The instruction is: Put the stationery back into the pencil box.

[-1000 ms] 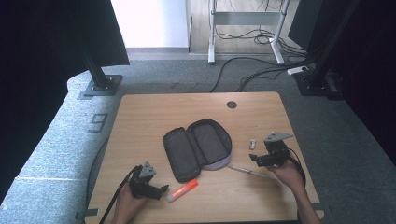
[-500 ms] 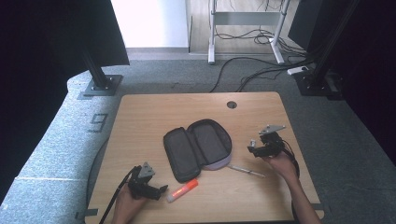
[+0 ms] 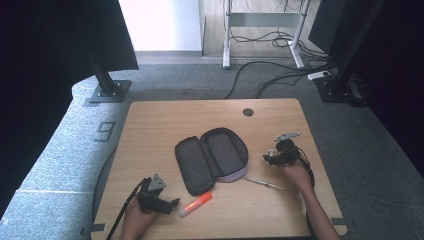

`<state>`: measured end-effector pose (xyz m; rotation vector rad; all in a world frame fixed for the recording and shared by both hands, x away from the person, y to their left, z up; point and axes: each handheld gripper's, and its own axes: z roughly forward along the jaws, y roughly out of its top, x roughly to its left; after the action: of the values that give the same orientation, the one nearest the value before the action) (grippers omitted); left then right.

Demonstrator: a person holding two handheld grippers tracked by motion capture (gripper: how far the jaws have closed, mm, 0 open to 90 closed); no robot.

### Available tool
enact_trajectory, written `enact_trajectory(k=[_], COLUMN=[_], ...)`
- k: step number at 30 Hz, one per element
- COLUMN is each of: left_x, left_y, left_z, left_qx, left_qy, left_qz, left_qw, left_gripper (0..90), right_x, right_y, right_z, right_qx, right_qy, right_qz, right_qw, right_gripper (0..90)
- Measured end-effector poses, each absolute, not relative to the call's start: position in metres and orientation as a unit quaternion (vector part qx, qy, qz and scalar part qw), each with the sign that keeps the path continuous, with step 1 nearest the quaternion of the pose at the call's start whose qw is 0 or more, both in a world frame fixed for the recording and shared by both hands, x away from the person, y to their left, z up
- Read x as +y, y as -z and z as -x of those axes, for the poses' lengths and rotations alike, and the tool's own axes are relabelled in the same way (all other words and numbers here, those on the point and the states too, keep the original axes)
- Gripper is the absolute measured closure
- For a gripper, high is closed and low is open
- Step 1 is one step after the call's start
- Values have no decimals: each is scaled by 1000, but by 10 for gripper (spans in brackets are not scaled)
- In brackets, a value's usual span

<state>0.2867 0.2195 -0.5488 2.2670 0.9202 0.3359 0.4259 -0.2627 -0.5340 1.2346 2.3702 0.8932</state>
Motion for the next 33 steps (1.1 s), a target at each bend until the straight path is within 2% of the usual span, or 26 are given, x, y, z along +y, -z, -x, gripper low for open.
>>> enact_trajectory(k=[4, 10, 18, 21, 24, 33], left_x=[220, 220, 220, 220, 220, 219], left_y=[549, 549, 549, 549, 549, 549], left_z=[-287, -287, -287, -287, -287, -287], left_qx=[352, 352, 352, 352, 352, 352], left_qy=[-128, -128, -128, -128, -128, -129], left_qz=[-867, -867, -867, -867, -867, -867], left_qw=[330, 330, 330, 330, 330, 329], left_gripper=[4, 4, 4, 4, 4, 4], right_x=[-258, -256, -262, -265, -268, -268], right_y=[536, 538, 537, 536, 536, 536], right_z=[-428, -429, -423, -422, -420, -418], right_qx=[827, 825, 824, 824, 824, 822], right_qy=[-306, -303, -305, -304, -302, -303], right_qz=[-441, -448, -450, -452, -453, -456], right_qw=[169, 165, 157, 155, 153, 157], right_gripper=[292, 464, 605, 627, 714, 725])
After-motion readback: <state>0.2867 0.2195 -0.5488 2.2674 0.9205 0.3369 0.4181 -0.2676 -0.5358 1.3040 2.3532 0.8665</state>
